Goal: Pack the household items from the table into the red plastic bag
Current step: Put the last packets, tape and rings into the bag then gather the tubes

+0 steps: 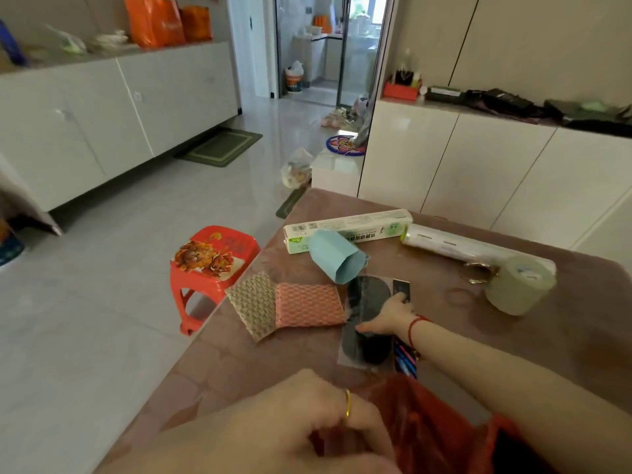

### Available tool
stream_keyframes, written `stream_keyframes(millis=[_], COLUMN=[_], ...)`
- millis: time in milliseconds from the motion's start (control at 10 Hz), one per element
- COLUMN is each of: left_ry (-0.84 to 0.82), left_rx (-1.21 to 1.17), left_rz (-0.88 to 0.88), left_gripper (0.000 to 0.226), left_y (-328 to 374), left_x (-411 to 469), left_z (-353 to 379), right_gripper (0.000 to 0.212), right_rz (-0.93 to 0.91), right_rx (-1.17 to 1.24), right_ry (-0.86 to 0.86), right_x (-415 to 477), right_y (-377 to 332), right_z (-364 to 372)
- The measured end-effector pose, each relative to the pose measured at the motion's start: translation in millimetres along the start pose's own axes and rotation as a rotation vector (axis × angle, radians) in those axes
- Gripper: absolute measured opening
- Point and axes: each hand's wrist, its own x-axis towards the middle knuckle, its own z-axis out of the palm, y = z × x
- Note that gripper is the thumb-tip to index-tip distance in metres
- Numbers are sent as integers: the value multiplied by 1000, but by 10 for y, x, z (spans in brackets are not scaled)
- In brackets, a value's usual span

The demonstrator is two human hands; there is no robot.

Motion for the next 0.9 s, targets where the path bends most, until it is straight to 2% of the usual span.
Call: stream_keyframes(millis=[100, 200, 300, 400, 500, 600, 700, 800, 900], left_ry=[195, 338, 474, 527, 549, 521, 478, 469, 466], left_rx=[-83, -213, -301, -428, -470, -449, -451, -422, -436], left_rz=[163, 128, -24, -188, -279, -348, -394, -431, -444], left_gripper=[39, 30, 34, 25, 22, 23, 20, 16, 15], left_y=[503, 208, 10, -86, -141, -206, -233, -271, -254], left_x=[-128, 45, 197, 304, 307, 261, 220, 225, 235], left_z=[-867, -862, -907, -952, -964, -938, -901, -885, -872], right_gripper=[127, 99, 51, 52, 112, 133, 135, 112, 69], right_rz=[39, 44, -25, -25, 53, -39, -142, -190, -235], right_rx=[96, 275, 225, 67, 45, -81, -224, -360, -499], right_ry=[112, 105, 78, 138, 102, 19, -8, 60, 148], right_x=[-14, 61, 16, -100, -226, -332, -366, -339, -350], right_y=[-4, 119, 225, 208, 157, 170, 231, 240, 221], right_z=[78, 88, 126, 172, 216, 374, 533, 546, 510])
